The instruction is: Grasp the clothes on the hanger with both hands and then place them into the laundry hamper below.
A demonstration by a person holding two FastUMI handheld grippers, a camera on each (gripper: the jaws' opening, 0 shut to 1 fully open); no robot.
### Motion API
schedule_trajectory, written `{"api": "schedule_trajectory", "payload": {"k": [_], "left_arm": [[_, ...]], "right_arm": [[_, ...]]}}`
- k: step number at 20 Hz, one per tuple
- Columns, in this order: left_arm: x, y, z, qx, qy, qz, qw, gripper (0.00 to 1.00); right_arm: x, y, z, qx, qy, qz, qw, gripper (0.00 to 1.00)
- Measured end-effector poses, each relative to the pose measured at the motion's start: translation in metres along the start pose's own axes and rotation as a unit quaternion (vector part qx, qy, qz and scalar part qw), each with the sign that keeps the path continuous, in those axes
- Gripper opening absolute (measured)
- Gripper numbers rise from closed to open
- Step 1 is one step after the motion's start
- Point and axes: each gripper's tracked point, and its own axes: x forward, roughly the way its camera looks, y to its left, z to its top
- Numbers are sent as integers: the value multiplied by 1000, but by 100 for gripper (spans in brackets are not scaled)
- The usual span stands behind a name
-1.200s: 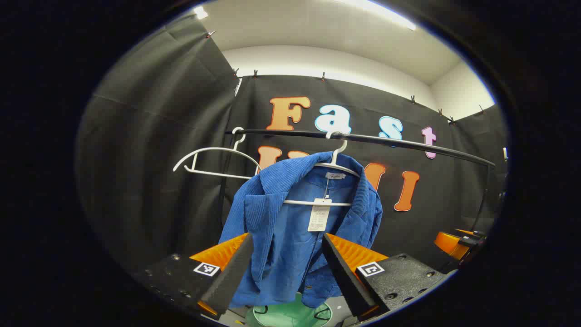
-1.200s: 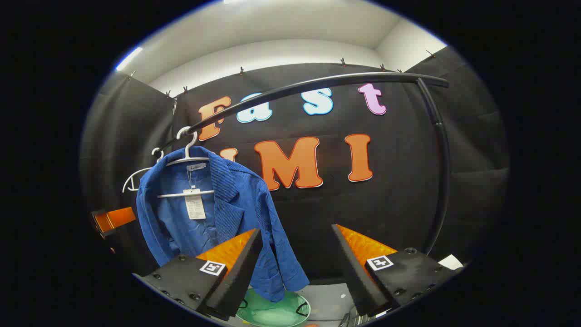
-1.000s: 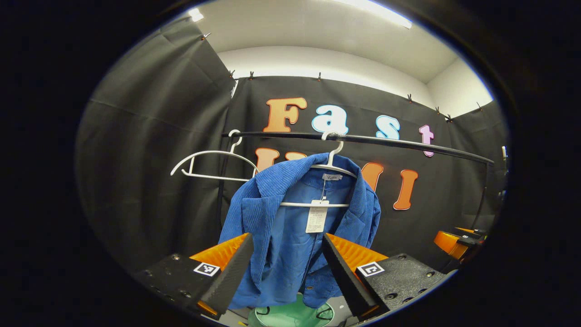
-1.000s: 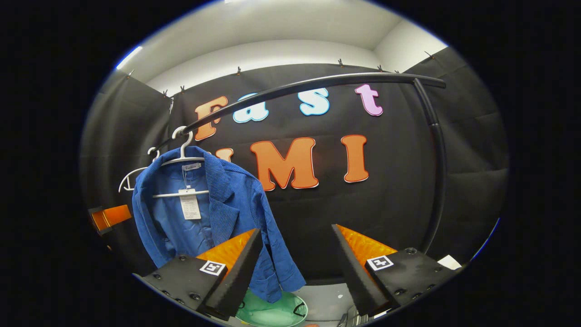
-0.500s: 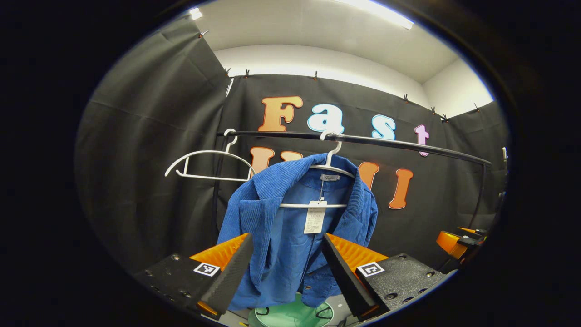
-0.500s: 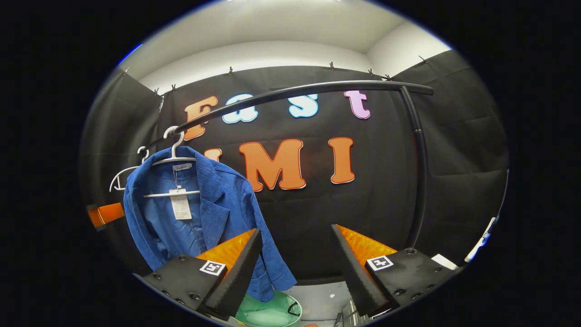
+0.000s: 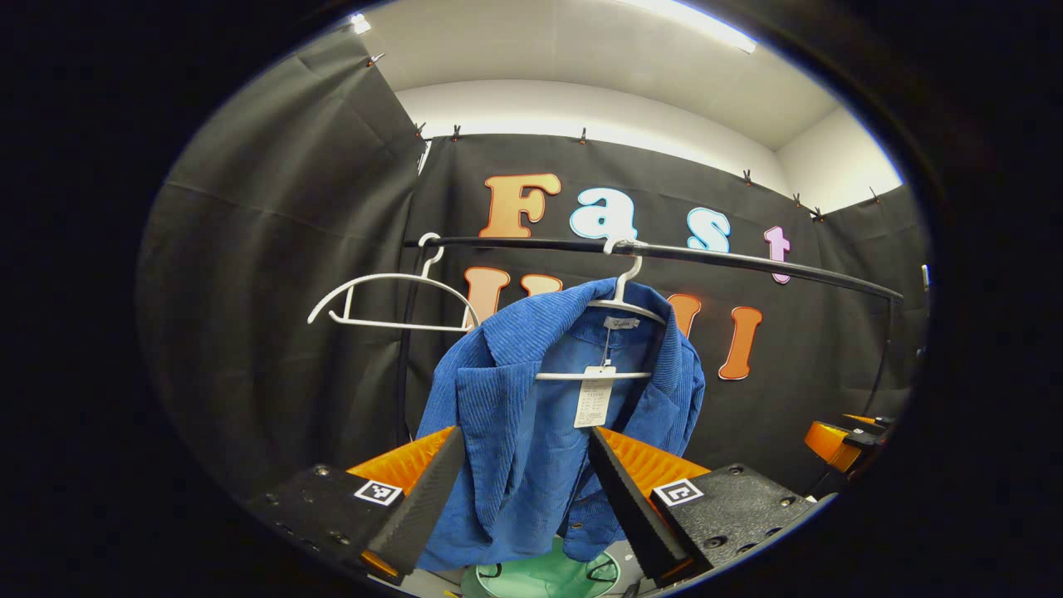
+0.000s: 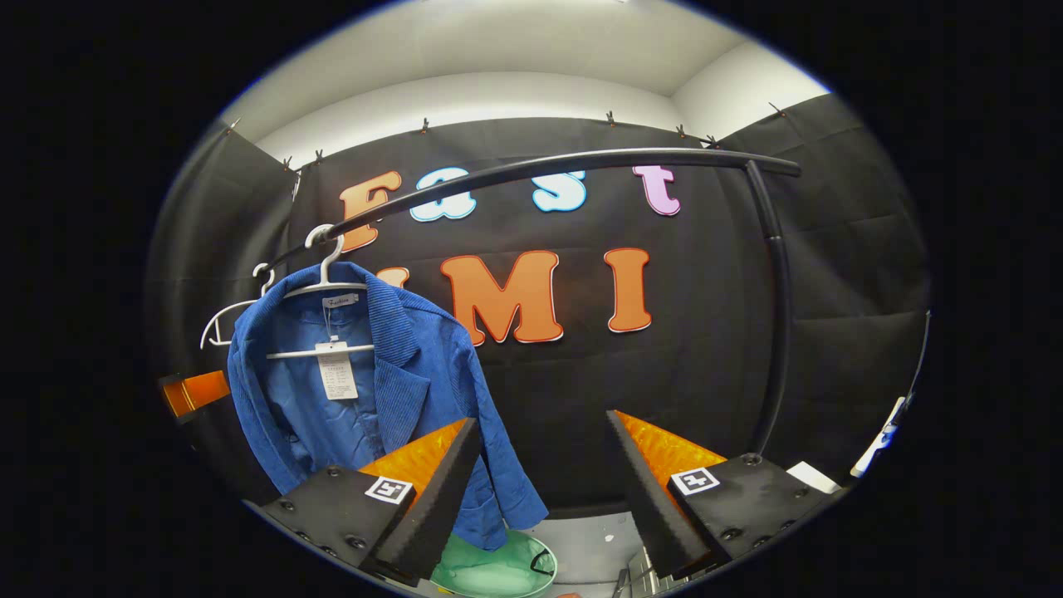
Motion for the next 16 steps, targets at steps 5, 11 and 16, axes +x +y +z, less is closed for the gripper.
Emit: {"api": "schedule_trajectory", "payload": {"k": [5,11,16], "left_arm": [[7,9,-2,-4,3,1,1000,95],[19,17,-13,9,18,6,1000,95],[35,25,-20,12,31,14,999,92]], "right_arm": [[18,36,-11,0,10,35,999,89],[51,81,-22,0,21,81,997,89],[76,119,-32,-1,30,115,993,98]]}}
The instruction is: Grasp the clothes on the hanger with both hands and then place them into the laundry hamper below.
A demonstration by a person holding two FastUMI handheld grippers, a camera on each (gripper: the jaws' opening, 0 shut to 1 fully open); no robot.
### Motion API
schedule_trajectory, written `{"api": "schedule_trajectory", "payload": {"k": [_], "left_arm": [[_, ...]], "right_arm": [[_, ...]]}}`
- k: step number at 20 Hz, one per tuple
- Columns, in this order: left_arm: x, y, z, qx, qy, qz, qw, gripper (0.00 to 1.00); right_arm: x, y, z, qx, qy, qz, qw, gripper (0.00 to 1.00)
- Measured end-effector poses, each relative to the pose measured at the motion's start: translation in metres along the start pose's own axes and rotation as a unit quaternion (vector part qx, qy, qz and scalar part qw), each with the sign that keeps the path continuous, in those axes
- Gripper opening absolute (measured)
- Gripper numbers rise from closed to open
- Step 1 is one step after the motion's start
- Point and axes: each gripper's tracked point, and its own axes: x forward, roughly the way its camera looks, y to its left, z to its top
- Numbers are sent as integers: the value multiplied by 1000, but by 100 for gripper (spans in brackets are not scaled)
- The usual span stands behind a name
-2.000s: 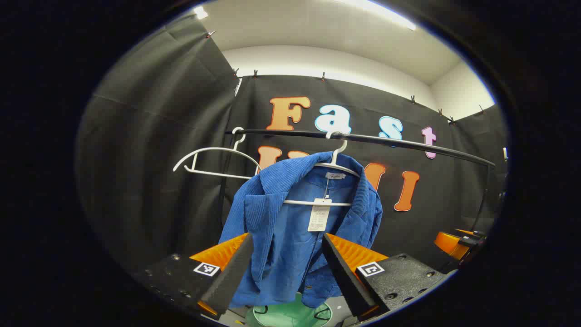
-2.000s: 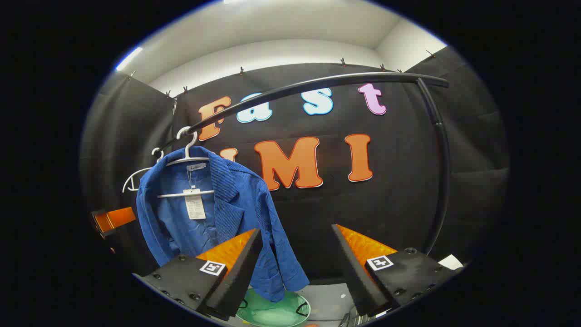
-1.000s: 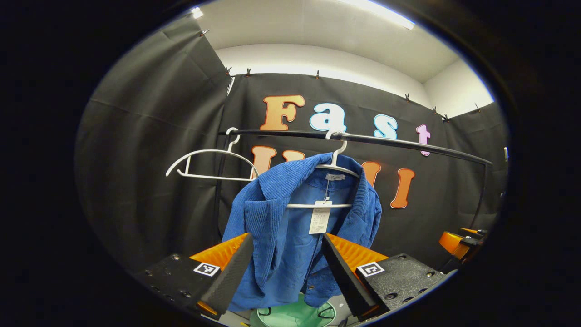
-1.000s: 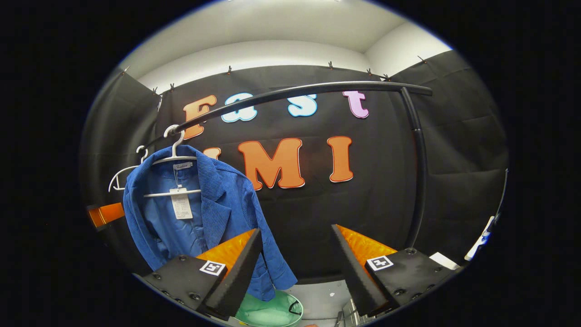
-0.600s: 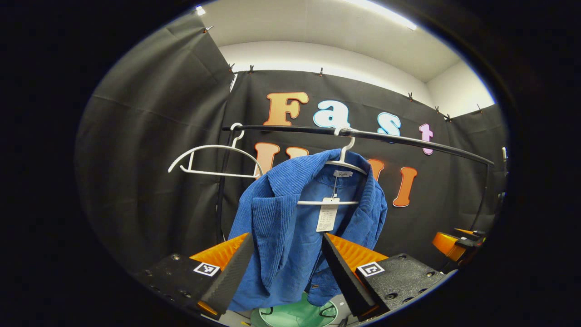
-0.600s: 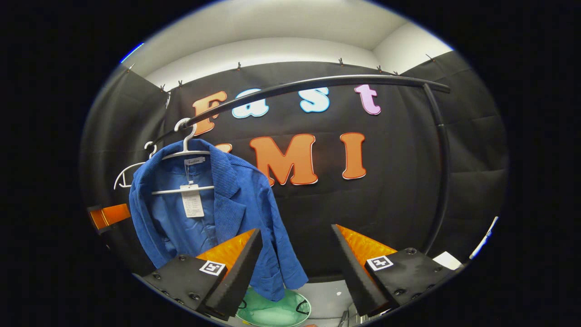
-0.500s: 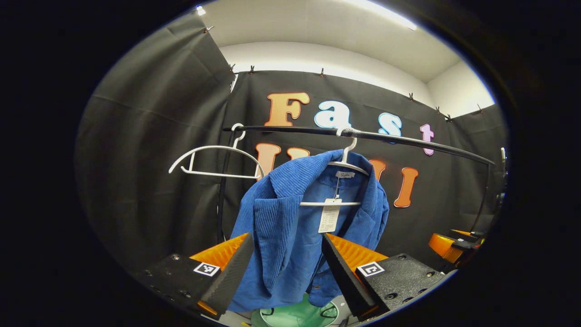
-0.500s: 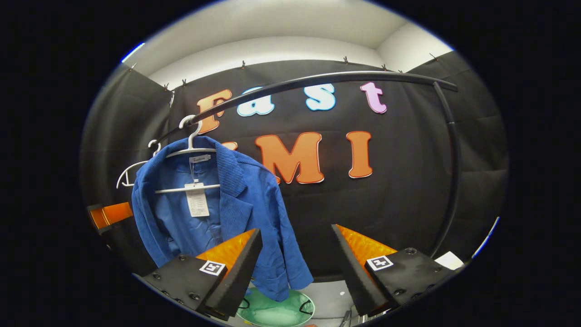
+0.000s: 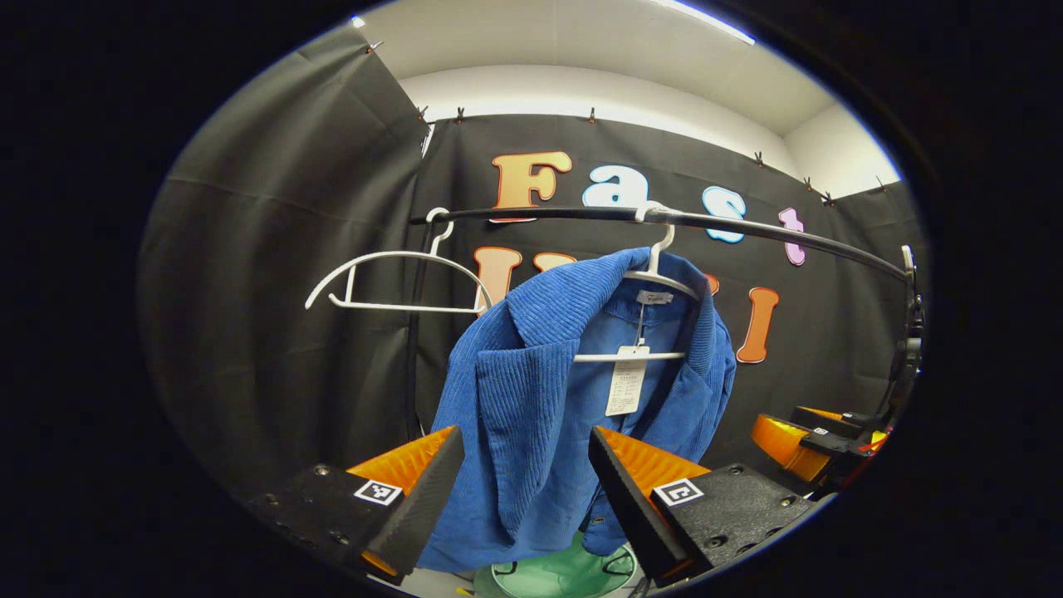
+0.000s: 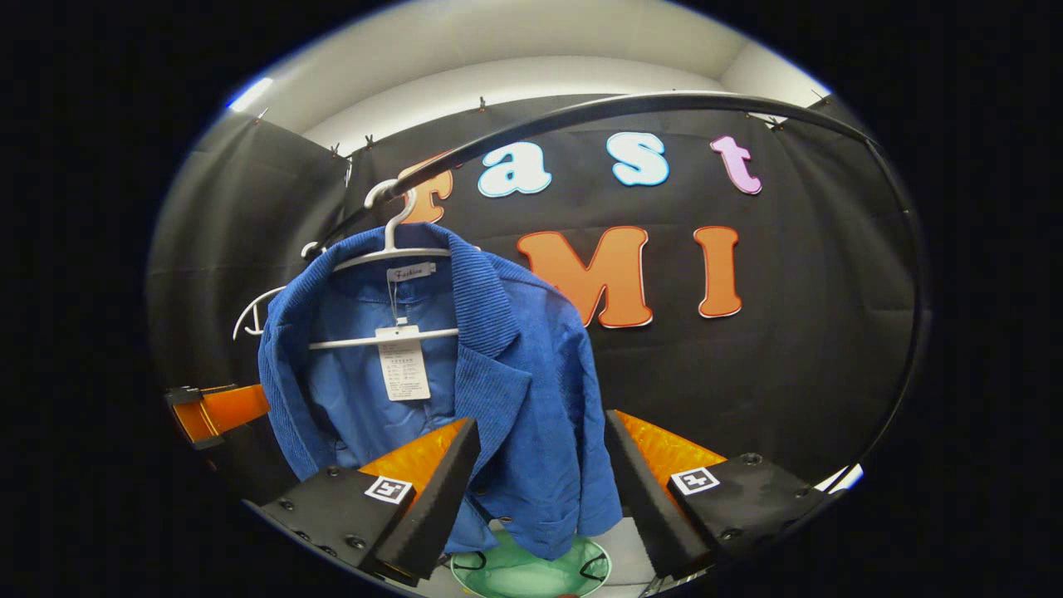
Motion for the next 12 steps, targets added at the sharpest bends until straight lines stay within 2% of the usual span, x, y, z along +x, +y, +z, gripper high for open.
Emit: {"api": "schedule_trajectory", "payload": {"k": [3,7,8,10,11,12], "left_arm": [[10,3,-1,-2,1,3,1000,95],[25,4,-6,4,6,8,1000,95],[29,4,-7,6,7,10,1000,92],[37,7,-8,6,6,14,1000,95],[42,7,-8,6,6,15,1000,92],[46,6,-9,5,7,15,1000,95]], "right_arm": [[22,9,-1,3,4,13,1000,98],[48,16,-4,2,8,21,1000,98],[53,17,-5,2,8,23,1000,98],[64,17,-5,1,8,25,1000,98],[70,17,-7,1,10,24,1000,98],[75,15,-8,0,12,24,1000,98]]}}
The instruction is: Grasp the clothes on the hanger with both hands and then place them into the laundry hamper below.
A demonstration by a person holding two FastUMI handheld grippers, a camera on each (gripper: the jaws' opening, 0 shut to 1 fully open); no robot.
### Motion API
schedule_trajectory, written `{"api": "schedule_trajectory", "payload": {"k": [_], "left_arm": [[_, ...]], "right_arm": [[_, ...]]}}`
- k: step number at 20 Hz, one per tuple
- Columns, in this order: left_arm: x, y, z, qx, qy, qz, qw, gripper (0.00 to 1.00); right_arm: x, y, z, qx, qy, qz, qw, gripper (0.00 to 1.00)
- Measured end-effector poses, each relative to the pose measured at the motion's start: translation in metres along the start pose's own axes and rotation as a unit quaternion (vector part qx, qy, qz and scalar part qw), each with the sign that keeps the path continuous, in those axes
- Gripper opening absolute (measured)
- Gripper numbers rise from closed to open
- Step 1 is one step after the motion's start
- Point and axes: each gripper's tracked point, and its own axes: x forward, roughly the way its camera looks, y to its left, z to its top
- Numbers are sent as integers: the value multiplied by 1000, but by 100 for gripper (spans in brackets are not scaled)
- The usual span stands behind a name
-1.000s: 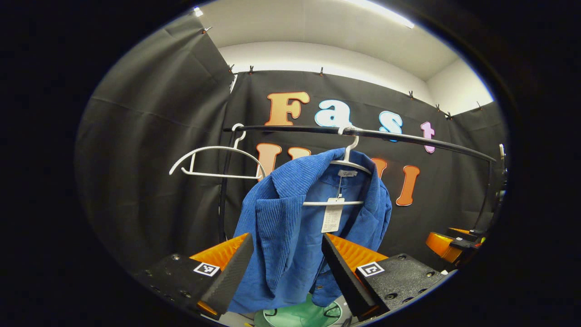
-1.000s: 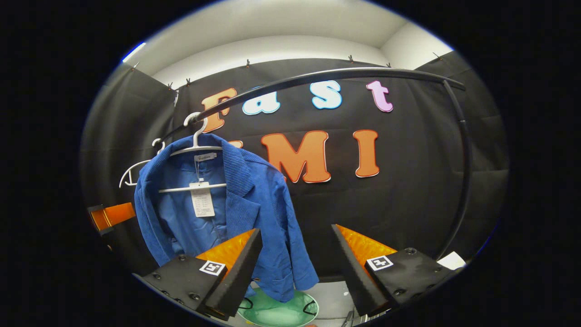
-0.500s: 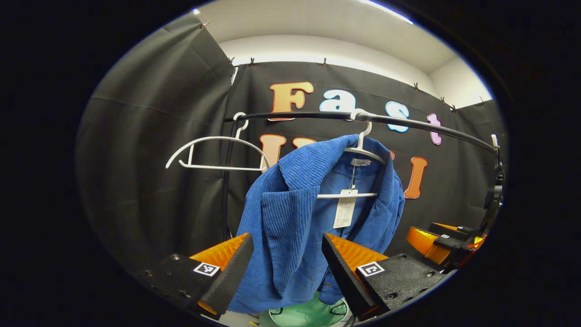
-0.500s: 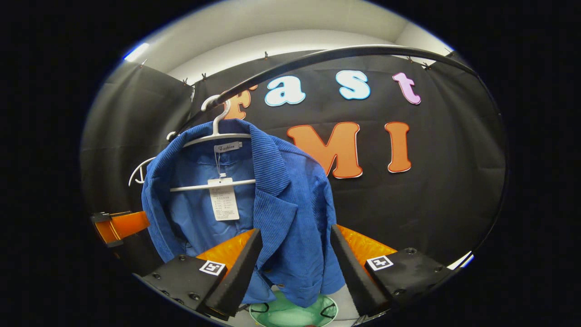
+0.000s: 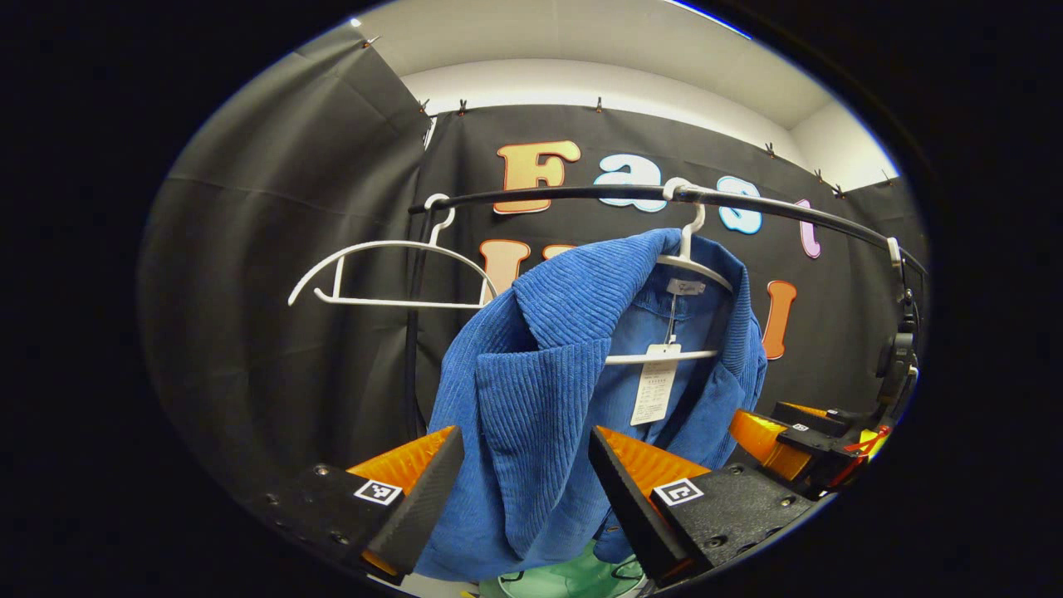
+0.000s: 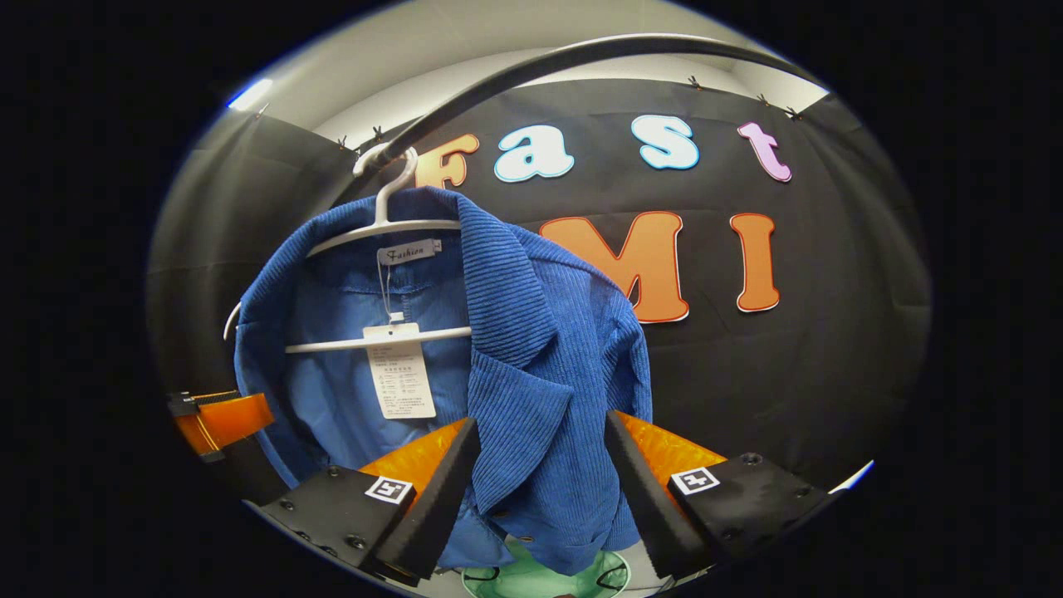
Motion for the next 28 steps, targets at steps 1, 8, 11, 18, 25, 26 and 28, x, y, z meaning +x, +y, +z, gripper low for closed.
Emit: {"api": "schedule_trajectory", "payload": {"k": [1,8,11,18,25,26,28], "left_arm": [[4,0,1,-1,-1,0,1000,95],[21,-2,-3,9,2,1,1000,95],[25,-2,-3,10,2,1,1000,93],[32,0,-6,17,2,1,1000,55],[35,0,-5,23,10,0,1000,7],[35,-2,-4,25,10,-2,1000,7],[30,-9,-6,28,23,-21,999,2]], "right_arm": [[5,0,-2,0,2,0,1000,98],[40,-2,-6,-4,7,6,1000,98],[53,0,-10,10,12,20,1000,98],[68,13,-13,42,20,65,997,65],[72,15,-8,69,28,105,992,21],[71,8,-8,77,25,100,992,21],[64,9,-4,97,28,118,988,8]]}}
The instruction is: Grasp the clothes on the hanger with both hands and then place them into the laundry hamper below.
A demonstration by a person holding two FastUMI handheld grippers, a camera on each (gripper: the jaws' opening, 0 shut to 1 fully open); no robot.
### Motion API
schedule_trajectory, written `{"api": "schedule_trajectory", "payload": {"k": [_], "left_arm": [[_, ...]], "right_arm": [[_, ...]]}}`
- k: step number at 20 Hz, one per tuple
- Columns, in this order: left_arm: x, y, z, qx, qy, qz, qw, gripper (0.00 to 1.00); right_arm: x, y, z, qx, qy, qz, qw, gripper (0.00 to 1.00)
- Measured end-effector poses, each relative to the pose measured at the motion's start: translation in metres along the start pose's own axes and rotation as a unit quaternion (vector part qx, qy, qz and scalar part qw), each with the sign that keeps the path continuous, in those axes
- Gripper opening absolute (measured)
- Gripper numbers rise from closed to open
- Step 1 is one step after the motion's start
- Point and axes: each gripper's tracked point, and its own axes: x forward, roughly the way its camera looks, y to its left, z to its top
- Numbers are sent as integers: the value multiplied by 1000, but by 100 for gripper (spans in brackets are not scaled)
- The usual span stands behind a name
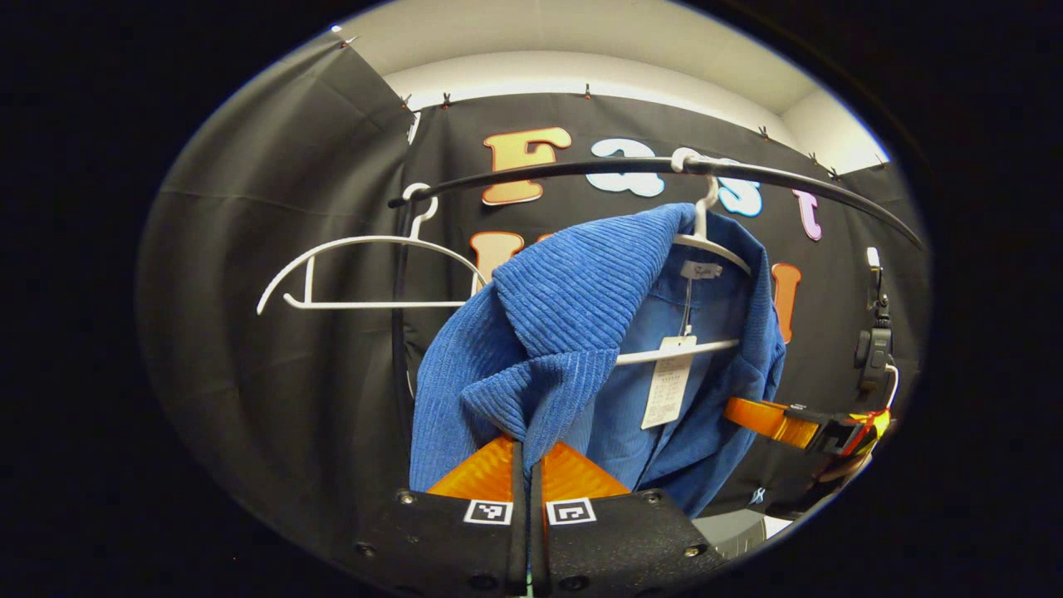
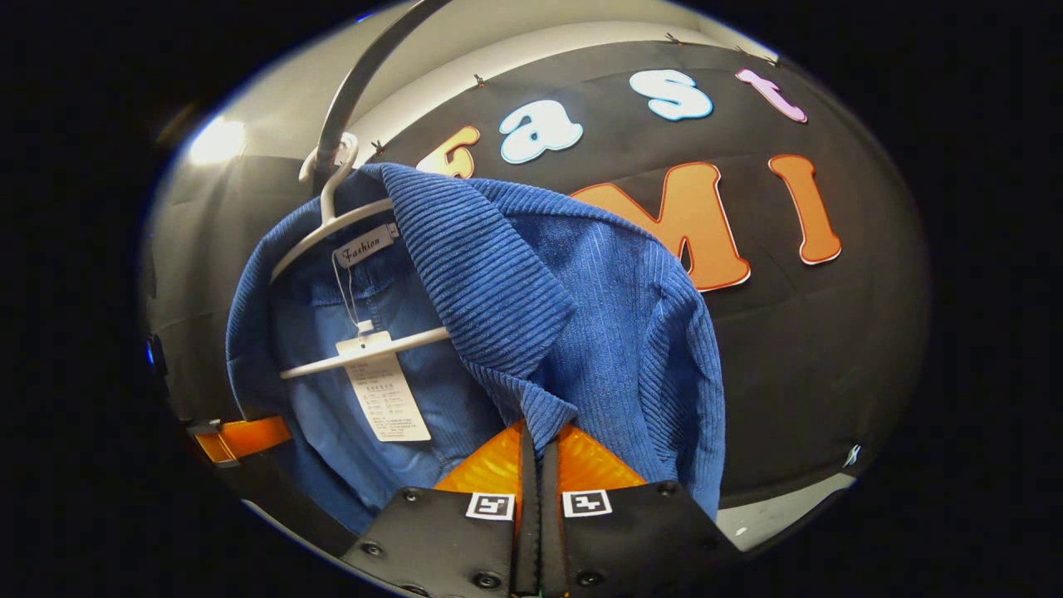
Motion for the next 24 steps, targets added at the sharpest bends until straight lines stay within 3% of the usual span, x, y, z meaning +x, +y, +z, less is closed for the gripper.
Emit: {"api": "schedule_trajectory", "payload": {"k": [7,11,19,24], "left_arm": [[-28,0,29,-26,-18,-24,999,1],[-46,1,51,-41,-31,-32,998,0],[-68,11,77,-45,-34,-53,997,1],[-73,28,97,-53,-40,-62,996,1]], "right_arm": [[-30,9,28,85,-16,98,991,8],[-44,-2,56,162,-39,122,978,8],[-68,3,97,206,-59,177,961,8],[-71,-8,131,246,-95,188,946,8]]}}
